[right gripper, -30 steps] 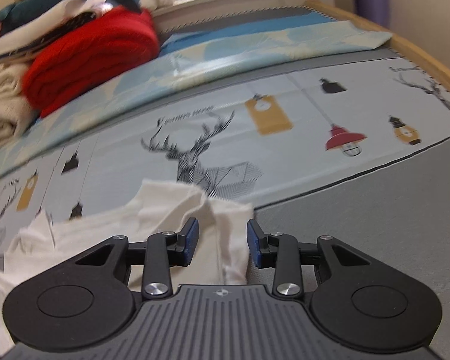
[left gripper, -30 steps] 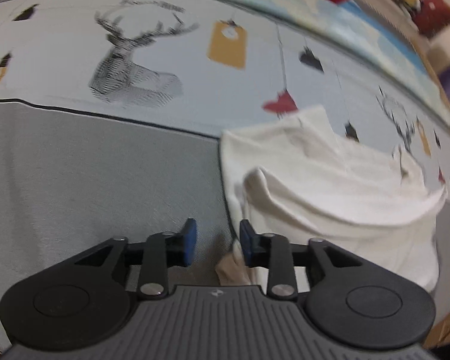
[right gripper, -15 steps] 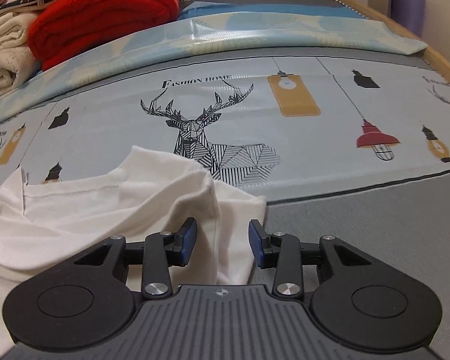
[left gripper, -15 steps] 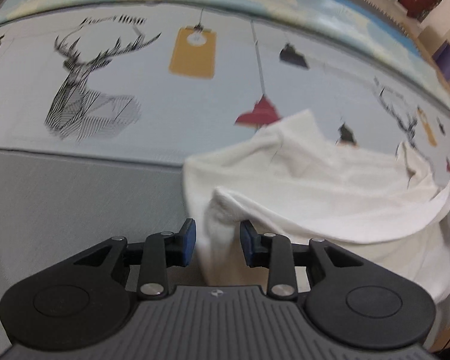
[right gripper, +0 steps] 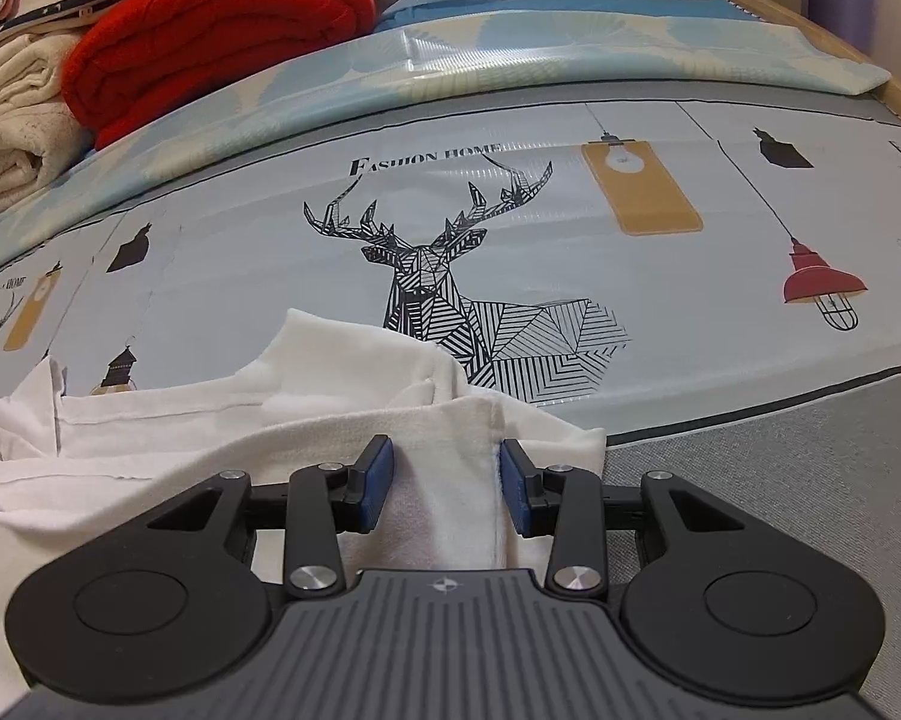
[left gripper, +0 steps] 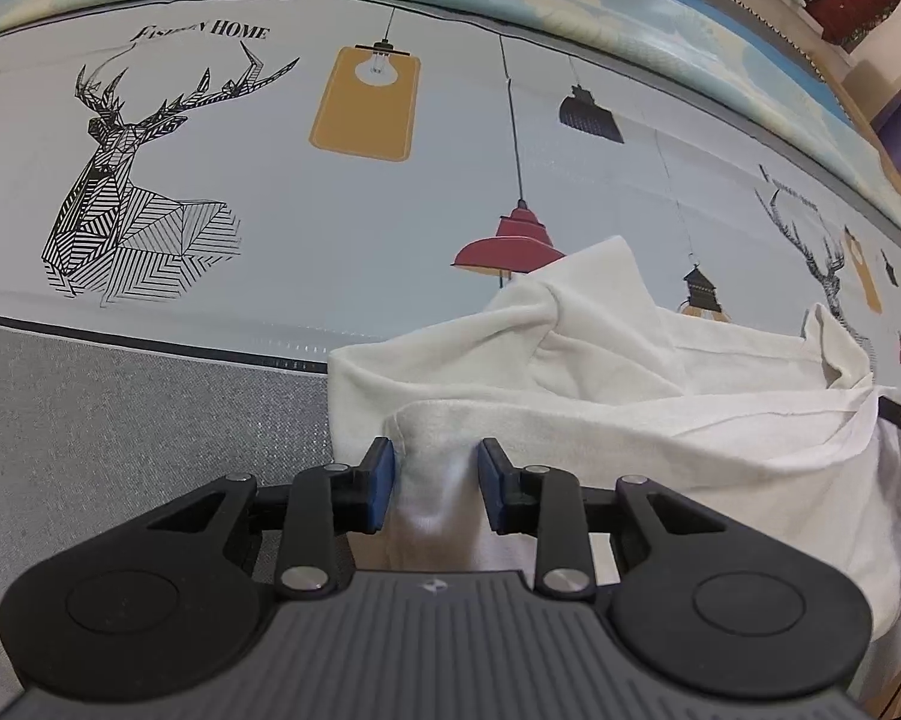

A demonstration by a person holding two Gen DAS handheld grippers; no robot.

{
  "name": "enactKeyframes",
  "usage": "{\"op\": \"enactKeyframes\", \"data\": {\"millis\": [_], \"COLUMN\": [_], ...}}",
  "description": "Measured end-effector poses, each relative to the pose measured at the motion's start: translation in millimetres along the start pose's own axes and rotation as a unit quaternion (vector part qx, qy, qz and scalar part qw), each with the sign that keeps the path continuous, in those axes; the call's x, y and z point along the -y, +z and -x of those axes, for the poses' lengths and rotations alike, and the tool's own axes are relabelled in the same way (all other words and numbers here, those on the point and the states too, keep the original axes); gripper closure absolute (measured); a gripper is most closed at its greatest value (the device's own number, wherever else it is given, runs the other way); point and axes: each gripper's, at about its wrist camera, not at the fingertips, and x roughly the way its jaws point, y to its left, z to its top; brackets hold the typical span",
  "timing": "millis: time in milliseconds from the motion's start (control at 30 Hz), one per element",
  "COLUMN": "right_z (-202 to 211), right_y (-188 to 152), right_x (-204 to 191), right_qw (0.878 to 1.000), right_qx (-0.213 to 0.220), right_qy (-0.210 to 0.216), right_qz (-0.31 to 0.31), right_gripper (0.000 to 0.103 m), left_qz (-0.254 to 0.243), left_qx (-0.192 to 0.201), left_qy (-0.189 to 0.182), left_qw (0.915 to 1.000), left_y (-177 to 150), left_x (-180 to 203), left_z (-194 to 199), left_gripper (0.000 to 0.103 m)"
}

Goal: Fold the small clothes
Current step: 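Grasp the folded shirt edge with the left tool while the right tool grasps it too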

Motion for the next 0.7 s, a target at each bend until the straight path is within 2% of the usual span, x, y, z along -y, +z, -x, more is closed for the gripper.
{"op": "enactKeyframes", "data": {"millis": [133,167,200,233,300,400,500,700], "right_z": [1.5,1.8,2.1,2.3,4.1,13.4,30.7,40.6], "right_y": [0.4,0.4,0.2,0.2,0.7,6.0,17.2,26.4], "right_x": [0.6,1.0,1.2,1.1,0.3,1.6,11.0,13.0], "right_qw": [1.0,1.0,1.0,1.0,1.0,0.999,0.996,0.988], "right_qx": [0.007,0.008,0.008,0.008,0.012,0.035,0.079,0.132], "right_qy": [-0.007,-0.008,-0.011,-0.013,-0.011,-0.016,-0.009,-0.039], "right_qz": [0.001,0.001,0.003,0.004,0.005,-0.004,-0.047,-0.069], "right_gripper": [0.073,0.08,0.09,0.093,0.096,0.097,0.097,0.097], "left_qz": [0.002,0.002,0.003,0.002,-0.004,-0.009,0.006,0.01], "left_qx": [-0.004,-0.004,-0.002,-0.001,0.008,0.036,0.075,0.152], "left_qy": [0.006,0.007,0.006,0.002,0.001,0.01,0.007,0.015], "left_qw": [1.0,1.0,1.0,1.0,1.0,0.9993,0.9971,0.9883], "left_y": [0.3,0.6,1.0,1.5,2.9,6.4,12.8,25.8], "left_x": [-1.5,-1.1,-0.4,0.7,4.4,7.7,6.4,18.8], "left_z": [-5.3,-5.8,-5.6,-4.4,0.4,12.1,24.6,38.7], "left_gripper": [0.069,0.071,0.085,0.093,0.097,0.097,0.097,0.097]}}
